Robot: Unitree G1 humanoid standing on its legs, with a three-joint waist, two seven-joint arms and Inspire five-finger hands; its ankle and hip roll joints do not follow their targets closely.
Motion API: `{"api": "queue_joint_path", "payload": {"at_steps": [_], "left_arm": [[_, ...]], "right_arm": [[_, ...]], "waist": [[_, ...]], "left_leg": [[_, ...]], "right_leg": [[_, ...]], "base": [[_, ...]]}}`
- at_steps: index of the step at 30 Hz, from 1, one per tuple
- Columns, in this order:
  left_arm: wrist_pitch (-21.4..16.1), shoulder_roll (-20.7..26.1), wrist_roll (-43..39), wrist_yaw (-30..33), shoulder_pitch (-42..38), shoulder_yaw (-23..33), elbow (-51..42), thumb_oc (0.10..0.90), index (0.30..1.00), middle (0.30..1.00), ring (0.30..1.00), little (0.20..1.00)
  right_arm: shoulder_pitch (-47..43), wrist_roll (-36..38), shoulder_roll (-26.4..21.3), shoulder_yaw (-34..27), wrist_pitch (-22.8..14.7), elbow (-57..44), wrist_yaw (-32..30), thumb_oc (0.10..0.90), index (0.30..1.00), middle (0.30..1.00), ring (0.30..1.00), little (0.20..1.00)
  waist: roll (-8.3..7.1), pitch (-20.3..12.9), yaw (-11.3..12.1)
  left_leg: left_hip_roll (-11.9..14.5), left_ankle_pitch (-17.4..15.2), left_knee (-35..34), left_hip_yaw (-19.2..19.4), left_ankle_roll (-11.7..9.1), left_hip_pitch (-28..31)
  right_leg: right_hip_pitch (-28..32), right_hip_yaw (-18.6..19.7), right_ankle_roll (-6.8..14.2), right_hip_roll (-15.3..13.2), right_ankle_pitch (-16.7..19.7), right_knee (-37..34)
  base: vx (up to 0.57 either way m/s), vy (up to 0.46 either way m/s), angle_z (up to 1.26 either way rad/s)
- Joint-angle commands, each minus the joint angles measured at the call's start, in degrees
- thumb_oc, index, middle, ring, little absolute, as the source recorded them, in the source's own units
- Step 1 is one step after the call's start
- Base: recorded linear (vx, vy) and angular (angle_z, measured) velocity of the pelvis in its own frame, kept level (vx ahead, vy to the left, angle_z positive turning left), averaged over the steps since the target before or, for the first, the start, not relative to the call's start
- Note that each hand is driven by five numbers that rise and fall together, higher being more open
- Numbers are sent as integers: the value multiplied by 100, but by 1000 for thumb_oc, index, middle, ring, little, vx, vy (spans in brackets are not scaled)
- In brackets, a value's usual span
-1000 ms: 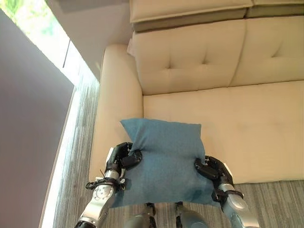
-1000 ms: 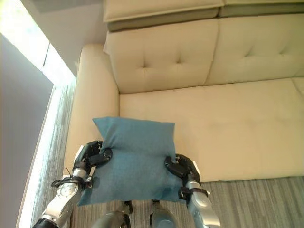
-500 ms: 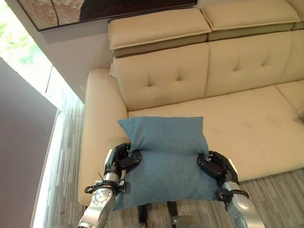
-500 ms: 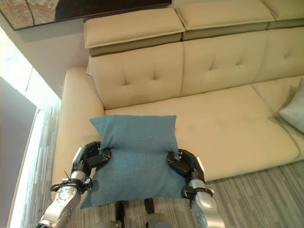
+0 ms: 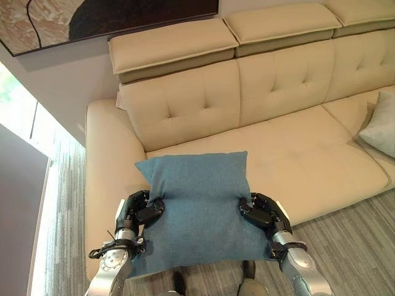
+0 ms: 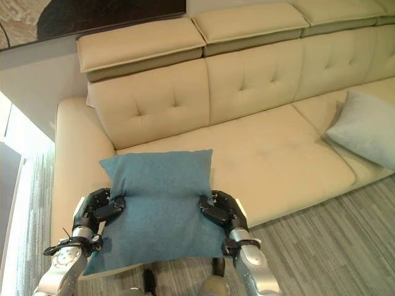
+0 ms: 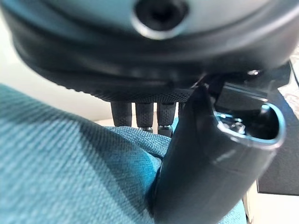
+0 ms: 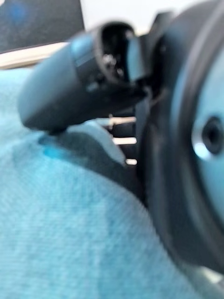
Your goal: Pick up all the scattered cushions and arrange them neatly on the sofa.
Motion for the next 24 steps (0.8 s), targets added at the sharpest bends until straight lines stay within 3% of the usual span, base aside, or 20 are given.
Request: {"api": "queue_joint_path", "payload": {"at_steps": [1,3,4,5,6,9,10,12,13,14,18,19,24], "left_arm": [[-663,-32,-92,-268,-350,-200,-693,400,300,300,300,300],[-675,-150,-158,-203,-452,-311,-639,400,300,300,300,300],[-675,-150,-158,-203,-456,-310,-637,400,300,300,300,300],[-670,-203,-167,-204,-569,-418,-572,400,300,300,300,300],[-663,-218,-157,-216,-593,-455,-567,400,300,300,300,300],[-631,-216,-144,-259,-607,-493,-591,400,300,300,300,300],[-624,-231,-122,-270,-608,-520,-603,400,300,300,300,300],[-585,-229,-105,-261,-628,-559,-598,400,300,300,300,300],[-585,-229,-105,-261,-628,-559,-598,400,300,300,300,300],[-560,-216,-76,-262,-666,-564,-576,400,300,300,300,300],[-513,-208,1,-269,-643,-534,-536,400,300,300,300,300],[-491,-187,28,-277,-558,-490,-568,400,300,300,300,300],[-453,-160,37,-345,-339,-401,-628,400,300,300,300,300]], "right_arm": [[-565,35,155,-168,-729,-1159,275,400,300,300,300,300],[-583,30,-1,-219,-799,-1273,190,400,300,300,300,300],[-586,30,-1,-220,-798,-1273,190,400,300,300,300,300],[-572,19,-91,-289,-835,-1323,115,400,300,300,300,300],[-565,23,-115,-306,-831,-1338,101,400,300,300,300,300],[-505,42,-127,-332,-783,-1336,95,400,300,300,300,300],[-439,71,-88,-339,-770,-1336,109,400,300,300,300,300],[-347,53,-58,-389,-757,-1315,91,400,300,300,300,300],[-347,53,-58,-389,-757,-1315,91,400,300,300,300,300],[-292,41,-39,-453,-743,-1304,32,400,300,300,300,300],[-259,-6,65,-529,-756,-1250,-66,400,300,300,300,300],[-227,-27,176,-513,-744,-1247,-44,400,300,300,300,300],[-212,-170,284,-481,-702,-1181,2,400,300,300,300,300]], "waist": [[-174,-480,77],[-174,-345,46],[-180,-358,37],[-243,-253,17],[-281,-226,-1],[-306,-213,-26],[-363,-239,23],[-425,-256,3],[-425,-256,3],[-414,-324,5],[-386,-401,74],[-357,-455,101],[-361,-576,170]], "left_leg": [[-203,-891,558,-672,113,-53],[105,-661,1409,-749,-64,-358],[97,-645,1409,-758,-62,-384],[239,-301,2112,-740,-106,-760],[276,-231,2380,-652,-79,-885],[217,-375,2597,-544,-5,-992],[-252,-700,2528,-682,119,-1272],[-408,-848,2270,-455,219,-1387],[-408,-848,2270,-455,219,-1387],[-460,-837,2017,-206,201,-1534],[-578,-514,1567,42,196,-1686],[-641,-396,1141,73,325,-1413],[-791,-441,696,-26,463,-938]], "right_leg": [[4,-84,-52,139,-739,390],[236,-179,-304,376,-949,337],[222,-187,-305,369,-933,324],[349,-296,-481,472,-1014,248],[423,-331,-536,500,-1050,197],[541,-311,-600,607,-1125,132],[631,-233,-595,667,-1179,68],[717,-293,-584,714,-1222,43],[717,-293,-584,713,-1222,43],[873,-283,-566,820,-1334,-53],[1055,-340,-555,964,-1463,-103],[1091,-365,-546,1016,-1493,-40],[1157,-437,-403,887,-1627,386]], "base": [[107,-356,-28],[81,-371,-30],[10,-333,-6],[18,-326,-5],[68,-410,7],[130,-180,12],[156,-140,0],[126,-130,4],[168,-86,17],[184,-54,20],[167,-5,21],[123,66,2],[144,97,-8]]}}
